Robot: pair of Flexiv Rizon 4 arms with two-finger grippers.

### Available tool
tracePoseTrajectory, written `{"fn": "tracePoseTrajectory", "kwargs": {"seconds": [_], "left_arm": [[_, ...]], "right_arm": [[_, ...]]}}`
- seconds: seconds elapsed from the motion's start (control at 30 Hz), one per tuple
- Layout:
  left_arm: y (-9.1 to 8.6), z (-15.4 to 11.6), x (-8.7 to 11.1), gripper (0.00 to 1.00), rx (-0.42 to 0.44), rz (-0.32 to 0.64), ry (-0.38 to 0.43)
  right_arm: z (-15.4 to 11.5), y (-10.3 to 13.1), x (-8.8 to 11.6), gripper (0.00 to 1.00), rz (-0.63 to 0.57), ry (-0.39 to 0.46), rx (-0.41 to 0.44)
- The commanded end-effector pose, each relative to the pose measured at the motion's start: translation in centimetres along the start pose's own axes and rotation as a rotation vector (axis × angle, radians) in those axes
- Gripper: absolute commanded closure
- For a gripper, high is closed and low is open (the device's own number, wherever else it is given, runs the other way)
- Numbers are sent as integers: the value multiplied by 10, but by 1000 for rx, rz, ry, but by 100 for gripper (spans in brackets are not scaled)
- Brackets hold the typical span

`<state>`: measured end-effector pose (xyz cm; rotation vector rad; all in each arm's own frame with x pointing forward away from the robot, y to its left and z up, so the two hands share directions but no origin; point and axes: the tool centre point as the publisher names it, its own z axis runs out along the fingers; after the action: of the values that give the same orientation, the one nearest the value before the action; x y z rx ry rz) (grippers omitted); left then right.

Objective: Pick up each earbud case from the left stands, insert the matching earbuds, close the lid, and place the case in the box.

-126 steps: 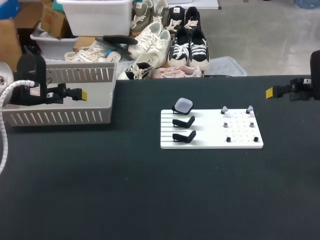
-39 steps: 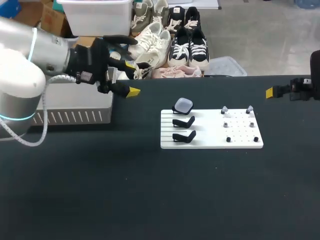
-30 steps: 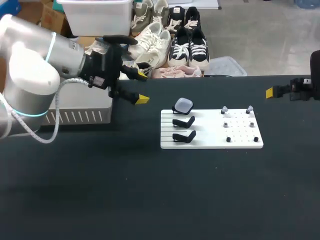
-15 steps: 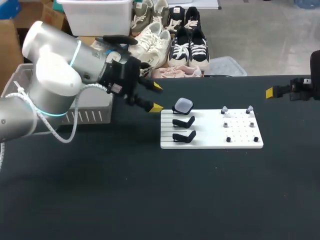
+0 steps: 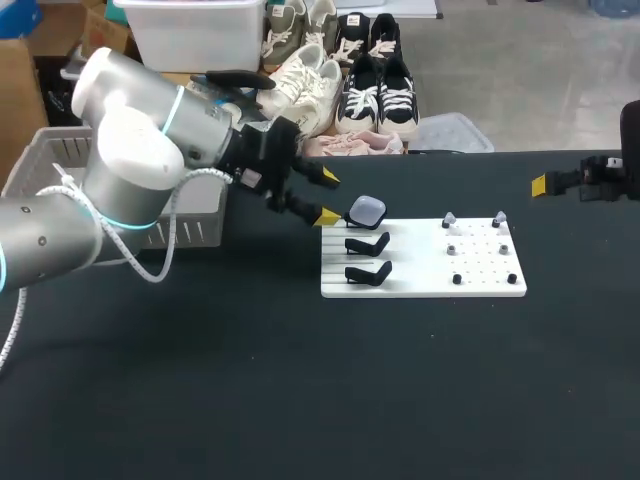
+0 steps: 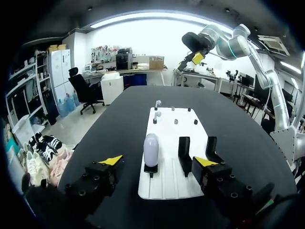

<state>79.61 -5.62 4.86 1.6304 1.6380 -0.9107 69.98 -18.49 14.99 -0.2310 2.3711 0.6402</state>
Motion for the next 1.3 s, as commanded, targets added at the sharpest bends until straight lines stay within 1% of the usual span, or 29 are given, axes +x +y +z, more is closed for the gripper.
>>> {"fn": "tracePoseTrajectory", "kwargs": {"seconds": [0.03, 0.1, 0.17, 0.2, 0.27, 0.47, 0.53, 0.6, 0.63, 0.77, 0.83, 0.9, 0.97, 1.0, 1.03, 1.17, 1.2, 1.23, 1.3], "left_arm": [[9, 8, 0, 9, 43, -2, 0], [8, 11, 1, 11, 48, 0, -1], [7, 13, 1, 10, 54, -4, -2], [7, 14, 2, 12, 59, -5, -2], [6, 16, 3, 14, 66, -6, -2], [6, 23, 5, 17, 70, -7, -6], [6, 25, 5, 21, 71, -8, -9], [6, 27, 4, 29, 70, 0, -10], [6, 27, 4, 29, 71, -1, -11], [5, 29, 4, 39, 74, -3, -14], [3, 29, 4, 46, 75, -6, -17], [1, 29, 4, 44, 76, -4, -18], [0, 31, 5, 40, 75, -3, -18], [0, 32, 5, 36, 74, -3, -17], [0, 32, 6, 36, 74, -2, -17], [0, 34, 4, 43, 70, -3, -25], [1, 35, 3, 45, 68, -2, -26], [1, 36, 3, 50, 65, -1, -28], [1, 37, 2, 51, 62, -1, -31]], "right_arm": [[0, -1, 0, 0, -1, 2, -3], [0, -1, 0, 0, -1, 2, -3], [0, -1, 0, 0, -1, 2, -3], [0, -1, 0, 0, -1, 2, -3], [0, -1, 0, 0, -1, 2, -3], [0, -1, 0, 0, -1, 2, -3], [0, -1, 0, 0, -1, 2, -3], [0, -1, 0, 0, -1, 2, -3], [0, -1, 0, 0, -1, 2, -3], [0, -1, 0, 0, -1, 2, -3], [0, -1, 0, 0, -1, 2, -3], [0, -1, 0, 0, -1, 2, -3], [0, -1, 0, 0, -1, 2, -3], [0, -1, 0, 0, -1, 2, -3], [0, -1, 0, 0, -1, 2, -3], [0, -1, 0, 0, -1, 2, -3], [0, -1, 0, 0, -1, 2, -3], [0, -1, 0, 0, -1, 2, -3], [0, -1, 0, 0, -1, 2, -3]]}}
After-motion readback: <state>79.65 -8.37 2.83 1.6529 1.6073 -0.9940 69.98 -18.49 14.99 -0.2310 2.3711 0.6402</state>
